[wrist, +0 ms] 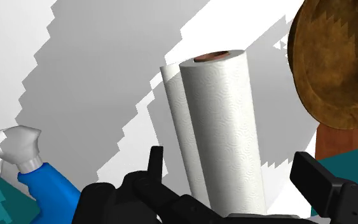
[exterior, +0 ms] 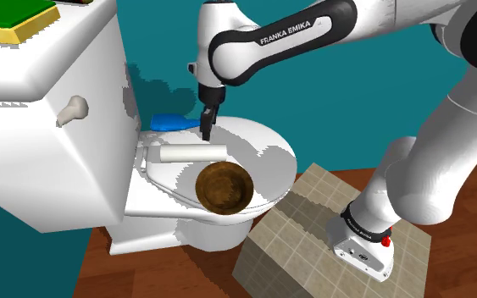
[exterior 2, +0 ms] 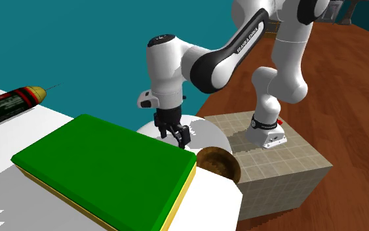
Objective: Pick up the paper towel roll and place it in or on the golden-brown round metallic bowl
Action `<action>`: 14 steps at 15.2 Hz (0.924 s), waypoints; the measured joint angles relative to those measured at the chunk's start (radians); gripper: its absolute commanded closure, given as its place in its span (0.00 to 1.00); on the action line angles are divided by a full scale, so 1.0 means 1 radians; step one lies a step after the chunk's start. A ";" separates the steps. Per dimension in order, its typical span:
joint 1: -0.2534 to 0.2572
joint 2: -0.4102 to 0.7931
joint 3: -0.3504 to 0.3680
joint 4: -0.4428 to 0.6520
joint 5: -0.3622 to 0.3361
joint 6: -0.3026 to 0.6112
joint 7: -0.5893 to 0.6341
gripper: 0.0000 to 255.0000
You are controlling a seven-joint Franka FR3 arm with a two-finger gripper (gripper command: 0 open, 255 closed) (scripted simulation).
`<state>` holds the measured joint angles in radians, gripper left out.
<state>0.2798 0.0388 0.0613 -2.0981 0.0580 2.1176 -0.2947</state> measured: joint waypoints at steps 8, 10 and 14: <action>0.029 0.138 0.029 0.046 -0.004 0.089 -0.036 0.00; 0.031 0.150 0.030 0.034 -0.004 0.114 -0.034 0.00; 0.032 0.162 0.030 0.029 -0.005 0.131 -0.034 0.00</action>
<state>0.3117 0.2012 0.0916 -2.0690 0.0532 2.2486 -0.3287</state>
